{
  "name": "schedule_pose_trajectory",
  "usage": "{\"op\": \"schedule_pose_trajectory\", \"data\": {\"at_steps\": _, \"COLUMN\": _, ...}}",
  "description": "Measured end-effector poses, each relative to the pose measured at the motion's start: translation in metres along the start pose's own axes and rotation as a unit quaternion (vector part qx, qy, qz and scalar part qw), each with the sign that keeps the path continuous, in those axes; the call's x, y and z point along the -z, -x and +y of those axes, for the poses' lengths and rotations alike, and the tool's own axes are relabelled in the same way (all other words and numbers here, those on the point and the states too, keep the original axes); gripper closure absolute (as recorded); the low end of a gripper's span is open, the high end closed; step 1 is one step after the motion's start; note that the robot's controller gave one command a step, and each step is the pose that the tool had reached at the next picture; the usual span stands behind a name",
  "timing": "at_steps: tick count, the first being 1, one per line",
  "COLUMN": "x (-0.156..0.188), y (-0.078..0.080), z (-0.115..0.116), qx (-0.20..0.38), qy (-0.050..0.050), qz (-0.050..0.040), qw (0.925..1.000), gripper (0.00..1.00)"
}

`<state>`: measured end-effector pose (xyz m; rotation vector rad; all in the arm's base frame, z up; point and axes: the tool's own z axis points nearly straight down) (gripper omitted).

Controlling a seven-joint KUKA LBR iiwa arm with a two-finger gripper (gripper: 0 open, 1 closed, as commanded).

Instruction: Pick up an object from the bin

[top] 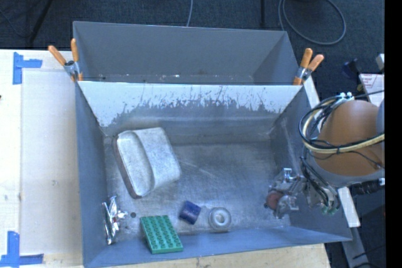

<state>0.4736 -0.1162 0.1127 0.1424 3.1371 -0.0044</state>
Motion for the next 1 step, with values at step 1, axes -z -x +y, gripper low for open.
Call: {"op": "schedule_pose_trajectory", "data": {"at_steps": 1, "x": 0.1453, "y": 0.013, "z": 0.0152, "qx": -0.015, "qy": 0.001, "qz": -0.0036, "qw": 0.9999, "gripper": 1.0}}
